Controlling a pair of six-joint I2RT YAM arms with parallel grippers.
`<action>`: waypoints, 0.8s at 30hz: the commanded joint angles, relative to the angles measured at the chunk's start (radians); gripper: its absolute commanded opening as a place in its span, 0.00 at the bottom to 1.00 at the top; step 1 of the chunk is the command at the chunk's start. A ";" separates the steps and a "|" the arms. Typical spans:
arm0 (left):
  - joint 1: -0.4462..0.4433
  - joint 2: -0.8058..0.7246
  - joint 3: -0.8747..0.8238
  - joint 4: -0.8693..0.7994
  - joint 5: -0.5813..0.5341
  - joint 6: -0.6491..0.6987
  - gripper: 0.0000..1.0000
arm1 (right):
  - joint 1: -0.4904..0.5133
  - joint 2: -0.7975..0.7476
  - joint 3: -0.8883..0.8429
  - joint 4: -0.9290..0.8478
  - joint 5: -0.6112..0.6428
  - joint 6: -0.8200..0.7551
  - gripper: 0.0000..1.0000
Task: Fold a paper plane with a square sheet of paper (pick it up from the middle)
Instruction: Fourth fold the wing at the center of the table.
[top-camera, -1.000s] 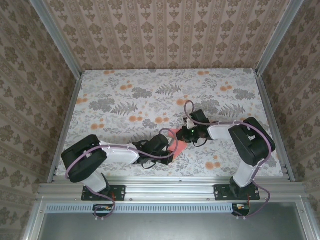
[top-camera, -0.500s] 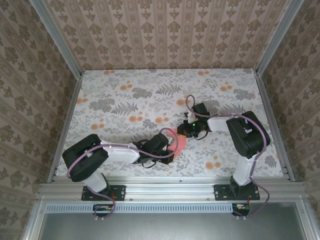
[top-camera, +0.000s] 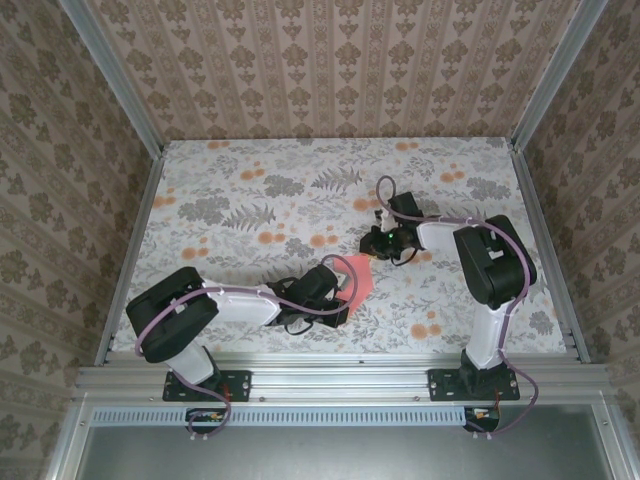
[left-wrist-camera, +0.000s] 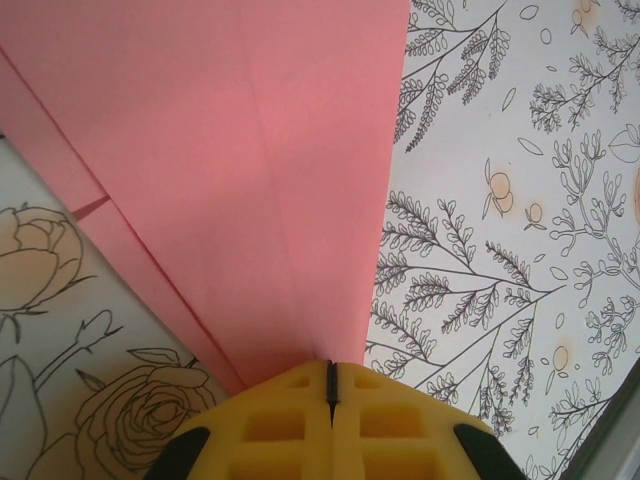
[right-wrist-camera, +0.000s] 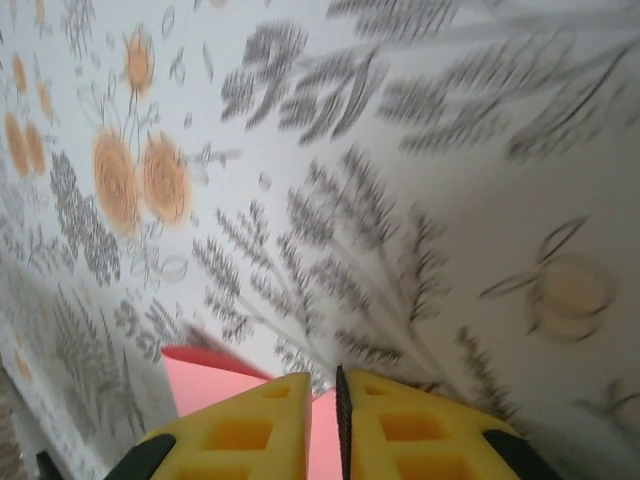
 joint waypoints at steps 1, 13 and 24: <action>-0.008 0.065 -0.041 -0.257 0.041 0.027 0.00 | -0.011 0.028 0.029 -0.011 0.065 -0.023 0.18; -0.009 0.023 0.042 -0.270 0.042 0.031 0.01 | -0.021 -0.242 -0.127 -0.068 0.062 -0.070 0.30; -0.010 -0.035 0.102 -0.257 0.070 0.022 0.18 | 0.027 -0.360 -0.410 0.233 -0.132 0.147 0.39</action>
